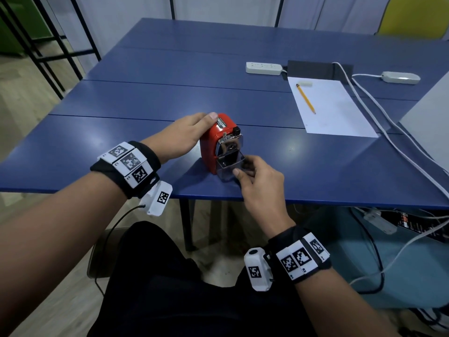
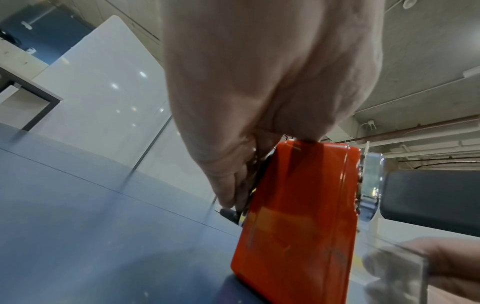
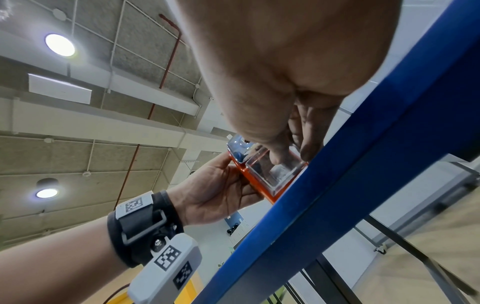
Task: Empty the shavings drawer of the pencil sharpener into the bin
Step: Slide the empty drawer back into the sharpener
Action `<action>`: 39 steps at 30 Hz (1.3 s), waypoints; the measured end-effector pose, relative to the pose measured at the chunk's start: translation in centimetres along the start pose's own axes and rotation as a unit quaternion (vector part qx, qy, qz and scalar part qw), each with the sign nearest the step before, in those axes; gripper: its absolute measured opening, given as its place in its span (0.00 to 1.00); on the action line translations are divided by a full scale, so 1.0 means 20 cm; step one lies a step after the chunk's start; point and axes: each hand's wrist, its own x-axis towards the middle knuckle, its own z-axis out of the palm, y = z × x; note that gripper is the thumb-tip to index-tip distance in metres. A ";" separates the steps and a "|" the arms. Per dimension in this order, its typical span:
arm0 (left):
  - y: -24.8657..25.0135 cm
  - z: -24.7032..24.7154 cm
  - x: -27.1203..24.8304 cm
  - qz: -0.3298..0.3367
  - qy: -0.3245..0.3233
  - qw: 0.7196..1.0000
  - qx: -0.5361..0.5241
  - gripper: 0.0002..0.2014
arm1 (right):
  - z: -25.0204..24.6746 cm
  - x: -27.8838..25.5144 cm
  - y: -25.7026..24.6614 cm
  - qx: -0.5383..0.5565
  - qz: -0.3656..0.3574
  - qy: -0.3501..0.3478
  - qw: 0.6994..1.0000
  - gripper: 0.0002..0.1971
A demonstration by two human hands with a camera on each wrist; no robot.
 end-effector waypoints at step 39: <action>0.08 -0.06 -0.03 0.006 -0.015 0.992 0.125 0.30 | 0.01 0.17 -0.02 0.004 -0.023 -0.024 0.999 0.14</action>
